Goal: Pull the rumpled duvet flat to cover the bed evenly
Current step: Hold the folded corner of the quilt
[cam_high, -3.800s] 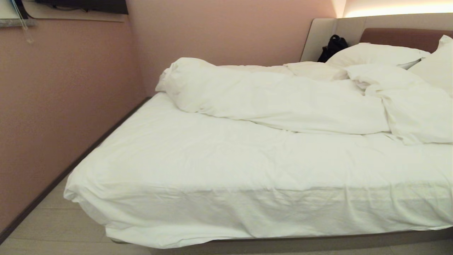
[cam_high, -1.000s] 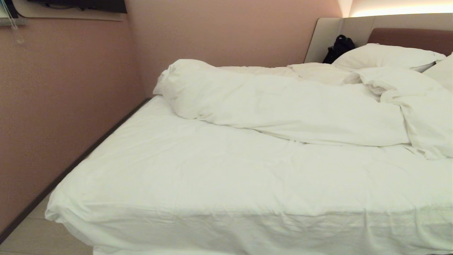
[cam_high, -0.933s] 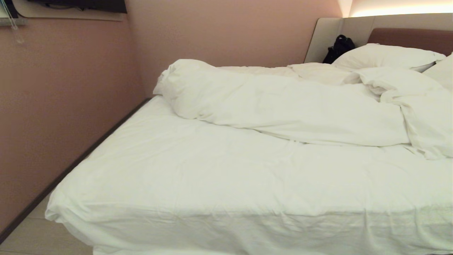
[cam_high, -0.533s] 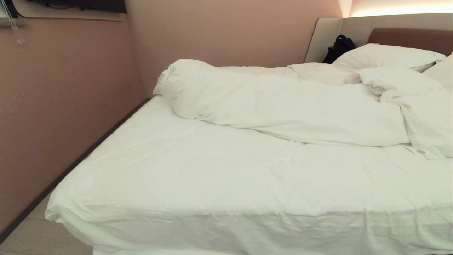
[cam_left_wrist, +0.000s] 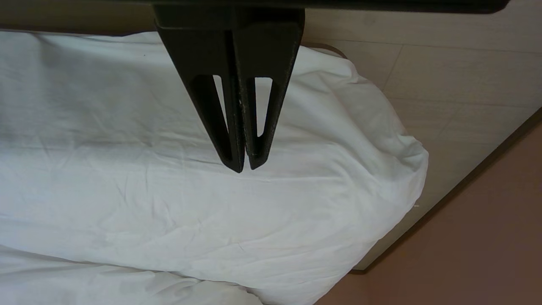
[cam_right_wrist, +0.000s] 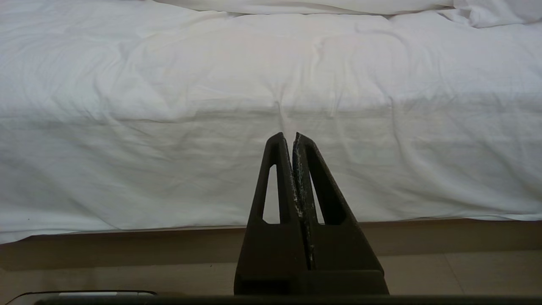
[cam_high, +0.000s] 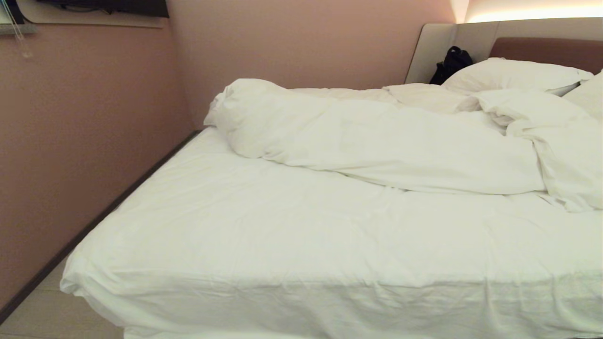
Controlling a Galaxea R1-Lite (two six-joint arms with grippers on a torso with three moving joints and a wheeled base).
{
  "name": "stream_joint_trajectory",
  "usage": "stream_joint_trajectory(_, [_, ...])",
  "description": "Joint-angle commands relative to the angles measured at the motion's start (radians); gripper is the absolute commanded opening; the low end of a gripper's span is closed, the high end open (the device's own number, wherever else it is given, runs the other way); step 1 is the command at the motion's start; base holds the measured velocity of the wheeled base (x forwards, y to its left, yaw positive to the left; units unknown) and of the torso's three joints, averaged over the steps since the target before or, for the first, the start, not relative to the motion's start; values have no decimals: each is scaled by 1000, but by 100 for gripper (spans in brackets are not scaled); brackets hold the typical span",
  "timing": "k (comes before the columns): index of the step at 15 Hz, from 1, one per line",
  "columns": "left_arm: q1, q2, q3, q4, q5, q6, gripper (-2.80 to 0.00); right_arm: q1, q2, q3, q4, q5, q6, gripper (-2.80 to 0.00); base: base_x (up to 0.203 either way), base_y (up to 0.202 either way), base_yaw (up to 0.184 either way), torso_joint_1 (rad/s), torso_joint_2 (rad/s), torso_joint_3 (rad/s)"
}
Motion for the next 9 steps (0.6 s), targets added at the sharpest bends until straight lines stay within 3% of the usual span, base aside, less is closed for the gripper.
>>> stream_joint_trajectory(1, [0, 0, 0, -1, 1, -1, -280, 0, 1, 0, 0, 0, 0, -280, 0, 0, 0, 0, 0, 0])
stream_joint_trajectory(9, [1, 0, 0, -2, -1, 8, -280, 1, 1, 0, 0, 1, 0, -280, 0, 0, 0, 0, 0, 0])
